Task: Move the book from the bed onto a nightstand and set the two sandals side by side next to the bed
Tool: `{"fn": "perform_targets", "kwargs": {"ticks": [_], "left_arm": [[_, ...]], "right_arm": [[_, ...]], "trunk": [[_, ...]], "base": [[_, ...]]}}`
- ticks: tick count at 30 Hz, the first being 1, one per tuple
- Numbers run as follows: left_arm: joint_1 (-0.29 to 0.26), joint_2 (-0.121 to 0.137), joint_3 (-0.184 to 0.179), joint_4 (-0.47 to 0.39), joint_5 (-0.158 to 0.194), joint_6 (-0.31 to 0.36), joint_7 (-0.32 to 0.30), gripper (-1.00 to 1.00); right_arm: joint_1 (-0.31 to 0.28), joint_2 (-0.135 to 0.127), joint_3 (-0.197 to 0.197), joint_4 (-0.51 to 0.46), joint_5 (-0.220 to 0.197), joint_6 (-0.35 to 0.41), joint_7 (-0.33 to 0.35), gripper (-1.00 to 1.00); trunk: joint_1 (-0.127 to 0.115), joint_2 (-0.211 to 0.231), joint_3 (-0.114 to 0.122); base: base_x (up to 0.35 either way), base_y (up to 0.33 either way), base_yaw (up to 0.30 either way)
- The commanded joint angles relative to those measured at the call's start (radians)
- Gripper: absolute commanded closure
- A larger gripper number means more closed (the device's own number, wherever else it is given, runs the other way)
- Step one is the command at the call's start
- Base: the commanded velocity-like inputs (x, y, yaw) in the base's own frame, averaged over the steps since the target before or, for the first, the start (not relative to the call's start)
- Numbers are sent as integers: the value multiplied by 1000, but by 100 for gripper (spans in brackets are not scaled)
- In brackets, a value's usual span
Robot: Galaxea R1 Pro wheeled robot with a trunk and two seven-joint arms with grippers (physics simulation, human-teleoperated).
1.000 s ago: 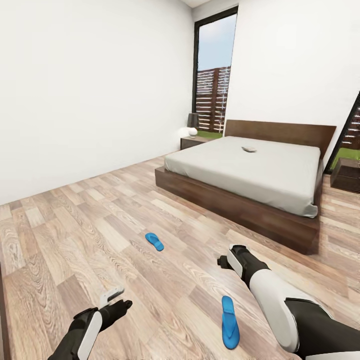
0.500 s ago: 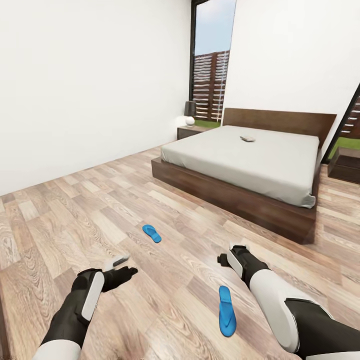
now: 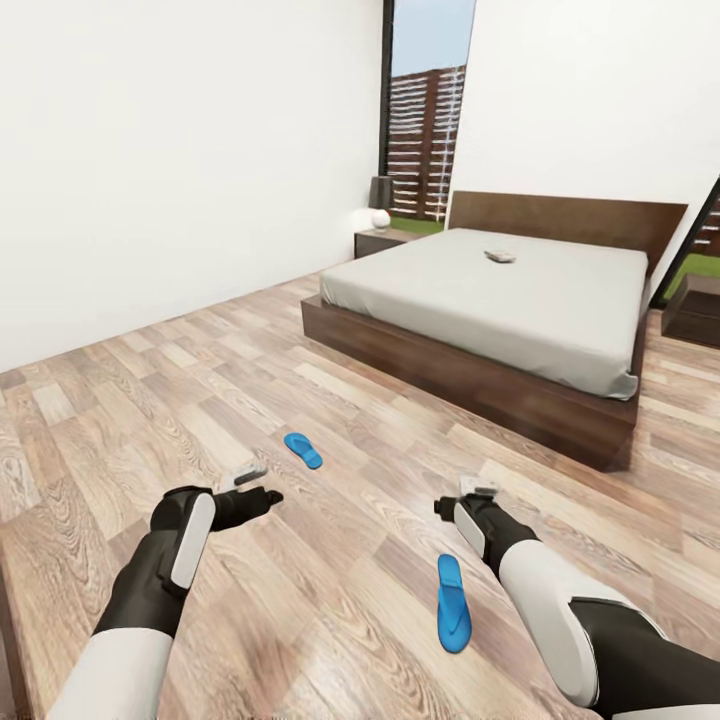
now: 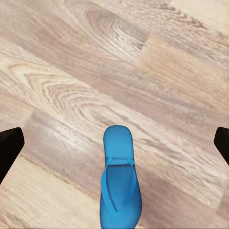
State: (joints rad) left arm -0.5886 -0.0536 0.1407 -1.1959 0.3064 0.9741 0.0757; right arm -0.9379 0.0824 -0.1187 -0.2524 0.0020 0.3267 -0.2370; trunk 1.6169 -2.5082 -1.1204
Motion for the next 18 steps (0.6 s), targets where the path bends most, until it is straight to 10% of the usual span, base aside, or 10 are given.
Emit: {"fn": "perform_targets", "kwargs": {"ticks": [1,9,18], "left_arm": [[-4,-2,1,-5,11,7,12,-100],[-34,-27,-18,-203,21,73,54,-100],[-15,-35,-28,-231,18,73,64,-100]], "right_arm": [[1,1,-6,-1,1,-5,-3,-100],[9,1,-4,-4,2,-49,-2,-100],[11,1,-3,-1,3,-63,6,-100]], "trunk": [[0,-1,-5],[4,-3,-36],[8,-5,-71]], "base": [[0,0,0],[0,0,0],[0,0,0]]}}
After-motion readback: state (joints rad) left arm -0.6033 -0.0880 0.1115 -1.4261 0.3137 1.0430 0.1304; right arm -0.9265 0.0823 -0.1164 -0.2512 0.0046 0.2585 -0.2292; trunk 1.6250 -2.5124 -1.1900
